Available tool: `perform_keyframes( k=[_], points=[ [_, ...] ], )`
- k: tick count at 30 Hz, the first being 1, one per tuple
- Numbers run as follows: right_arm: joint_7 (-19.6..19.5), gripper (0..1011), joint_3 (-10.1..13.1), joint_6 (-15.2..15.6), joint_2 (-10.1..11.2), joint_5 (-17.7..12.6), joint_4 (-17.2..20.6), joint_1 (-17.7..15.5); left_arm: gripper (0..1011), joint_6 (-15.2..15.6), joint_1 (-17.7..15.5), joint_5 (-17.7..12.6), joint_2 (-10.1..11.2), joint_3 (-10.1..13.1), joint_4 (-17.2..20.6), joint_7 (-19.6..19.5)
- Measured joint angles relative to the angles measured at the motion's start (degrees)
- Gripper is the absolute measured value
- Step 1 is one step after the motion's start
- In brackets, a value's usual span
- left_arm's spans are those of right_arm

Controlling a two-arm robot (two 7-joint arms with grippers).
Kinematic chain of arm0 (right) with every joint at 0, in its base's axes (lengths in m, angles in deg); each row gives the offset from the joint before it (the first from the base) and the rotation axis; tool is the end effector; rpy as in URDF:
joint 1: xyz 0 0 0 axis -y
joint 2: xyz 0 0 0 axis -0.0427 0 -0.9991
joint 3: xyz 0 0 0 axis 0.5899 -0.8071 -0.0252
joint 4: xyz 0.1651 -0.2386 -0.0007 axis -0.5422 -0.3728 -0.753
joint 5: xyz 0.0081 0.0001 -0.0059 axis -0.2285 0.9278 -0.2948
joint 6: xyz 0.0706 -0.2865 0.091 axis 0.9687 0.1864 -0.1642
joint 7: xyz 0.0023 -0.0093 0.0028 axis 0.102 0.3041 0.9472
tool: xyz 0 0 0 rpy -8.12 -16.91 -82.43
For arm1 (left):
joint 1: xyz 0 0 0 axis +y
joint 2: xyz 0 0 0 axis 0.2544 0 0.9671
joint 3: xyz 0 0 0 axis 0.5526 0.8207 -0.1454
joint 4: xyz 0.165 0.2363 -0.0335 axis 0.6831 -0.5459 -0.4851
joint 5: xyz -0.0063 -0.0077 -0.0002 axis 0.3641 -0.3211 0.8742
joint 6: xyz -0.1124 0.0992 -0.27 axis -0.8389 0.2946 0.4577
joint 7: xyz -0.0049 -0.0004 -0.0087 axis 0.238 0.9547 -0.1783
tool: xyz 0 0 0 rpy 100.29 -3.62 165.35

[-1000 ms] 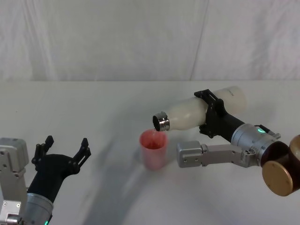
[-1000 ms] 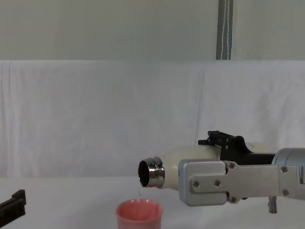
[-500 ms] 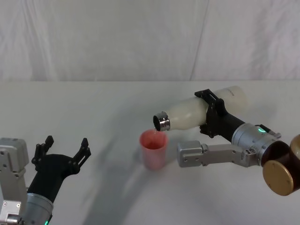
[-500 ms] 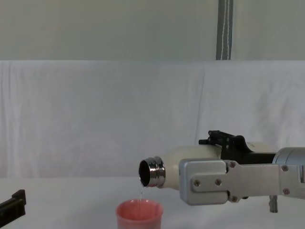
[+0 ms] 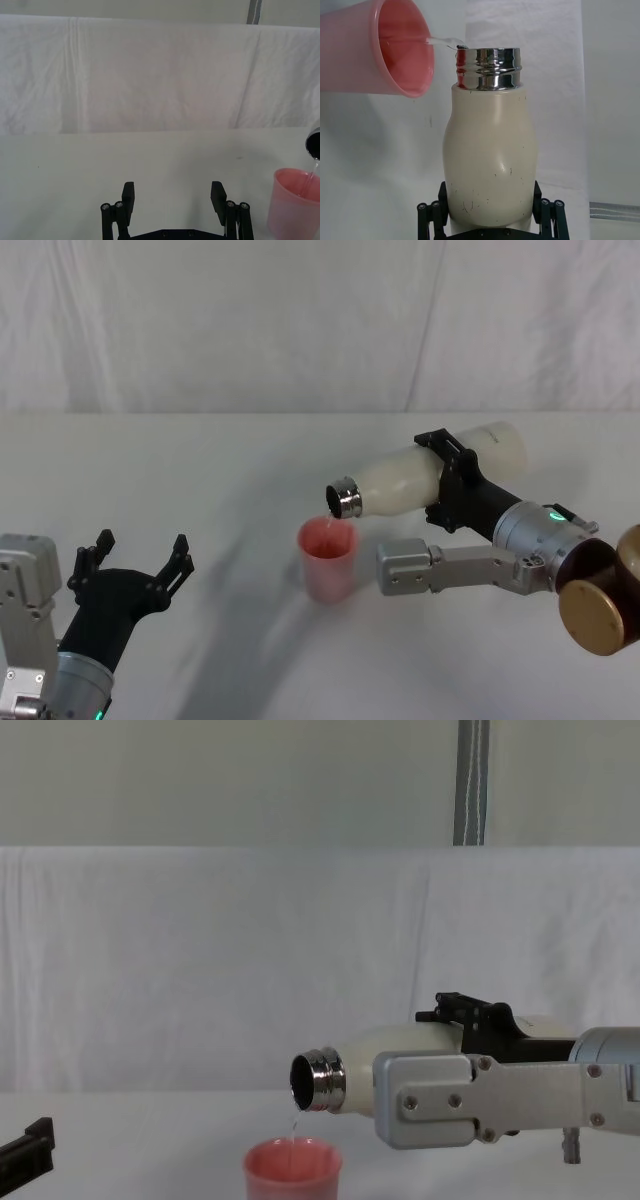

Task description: Grasp the thermos with one hand and pour water into the cup lid.

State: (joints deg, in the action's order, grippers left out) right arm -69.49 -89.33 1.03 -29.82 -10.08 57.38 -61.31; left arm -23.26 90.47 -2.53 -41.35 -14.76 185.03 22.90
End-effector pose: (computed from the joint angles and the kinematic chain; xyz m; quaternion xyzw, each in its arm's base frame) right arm 0.3964 0.0553 -0.2243 -0.3919 -0.5571 -0.2983 0.6686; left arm 0.2530 0.0375 -0.2851 -0.0174 0.0065 0.6616 0.7497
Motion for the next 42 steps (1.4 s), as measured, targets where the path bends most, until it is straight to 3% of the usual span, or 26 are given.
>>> perform_keyframes(
  k=[32,42],
  points=[
    [-0.26,950,0.09,0.35,-0.10,0.31,-0.74,0.28,1001,0.00,0.00,0.00,0.00,0.00,0.00,0.00],
    [-0.44,950,1.34,0.29,-0.85,-2.22,-0.89,-0.74,1001,0.00,0.00,0.00,0.00,0.00,0.00,0.00]
  ],
)
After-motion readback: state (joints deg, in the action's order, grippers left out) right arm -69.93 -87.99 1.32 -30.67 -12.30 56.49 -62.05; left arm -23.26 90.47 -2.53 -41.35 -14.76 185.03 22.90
